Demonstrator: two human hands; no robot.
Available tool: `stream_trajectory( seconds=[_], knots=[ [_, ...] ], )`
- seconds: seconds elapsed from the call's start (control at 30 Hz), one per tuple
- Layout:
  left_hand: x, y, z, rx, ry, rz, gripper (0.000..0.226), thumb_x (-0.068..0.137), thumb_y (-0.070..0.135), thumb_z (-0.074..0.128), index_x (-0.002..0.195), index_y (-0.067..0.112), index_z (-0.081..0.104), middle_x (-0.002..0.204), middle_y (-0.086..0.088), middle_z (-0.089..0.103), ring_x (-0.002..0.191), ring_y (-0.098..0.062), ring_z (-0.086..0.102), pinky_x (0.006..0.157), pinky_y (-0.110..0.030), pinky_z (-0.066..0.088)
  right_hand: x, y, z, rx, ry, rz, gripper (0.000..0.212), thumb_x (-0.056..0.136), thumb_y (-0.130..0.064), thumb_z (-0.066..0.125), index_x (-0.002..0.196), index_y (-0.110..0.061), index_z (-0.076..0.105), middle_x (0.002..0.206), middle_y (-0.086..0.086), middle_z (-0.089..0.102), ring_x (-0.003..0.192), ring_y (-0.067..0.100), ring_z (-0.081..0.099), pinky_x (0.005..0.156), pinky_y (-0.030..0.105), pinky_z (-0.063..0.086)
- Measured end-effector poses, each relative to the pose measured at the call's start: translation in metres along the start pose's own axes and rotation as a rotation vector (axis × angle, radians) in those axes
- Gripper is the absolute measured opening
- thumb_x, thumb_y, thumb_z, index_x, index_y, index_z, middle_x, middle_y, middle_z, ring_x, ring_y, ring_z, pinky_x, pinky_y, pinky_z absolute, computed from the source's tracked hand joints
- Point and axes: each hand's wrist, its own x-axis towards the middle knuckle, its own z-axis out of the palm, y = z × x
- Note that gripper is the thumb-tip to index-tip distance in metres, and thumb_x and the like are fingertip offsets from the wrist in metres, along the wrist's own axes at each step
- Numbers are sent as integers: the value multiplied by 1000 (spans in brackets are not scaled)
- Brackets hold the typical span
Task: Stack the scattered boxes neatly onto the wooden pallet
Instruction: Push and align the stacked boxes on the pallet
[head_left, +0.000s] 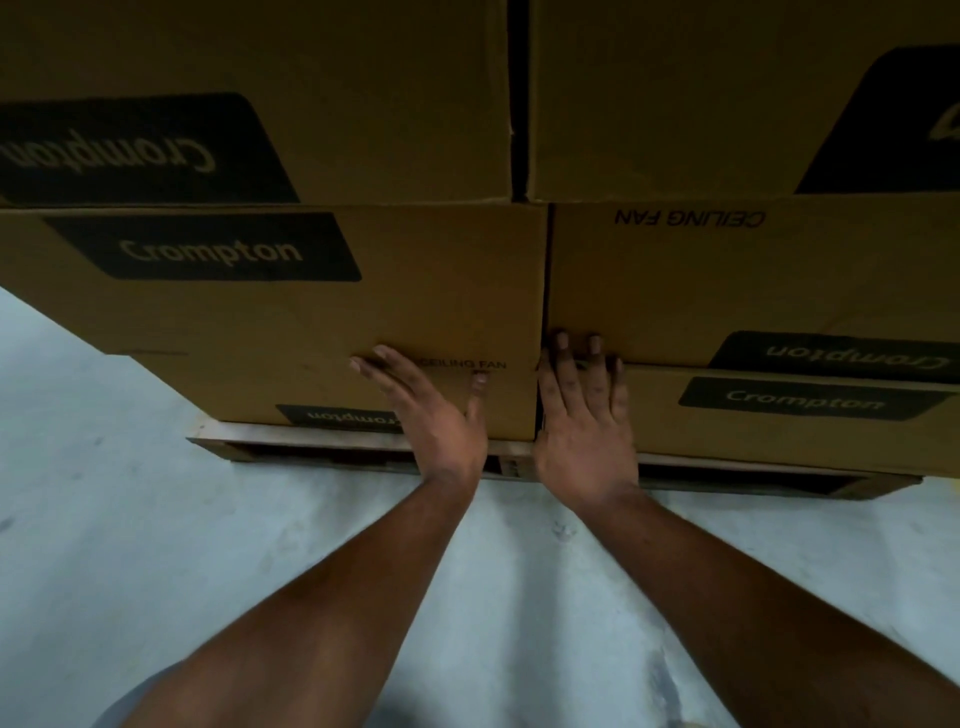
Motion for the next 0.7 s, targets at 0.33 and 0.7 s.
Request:
stream_trajectory(
  seconds=[0.33, 0.7],
  knots=[
    [0, 2, -3, -81, -26, 10, 127, 82, 87, 49, 153, 26, -36, 160, -6, -46, 157, -38, -14, 125, -58, 23, -5, 7, 11, -23, 75, -74, 112, 79, -29, 66, 167, -22, -2, 175, 7, -13, 159, 43, -11, 126, 59, -12],
    [-6, 3, 0, -92, -12, 7, 125, 87, 76, 61, 158, 24, -28, 163, -6, -40, 157, -34, -11, 126, -54, 22, -9, 0, 2, 65, 12, -57, 96, 83, -42, 33, 167, -17, -7, 175, 8, -14, 160, 38, -12, 127, 56, -4]
  ],
)
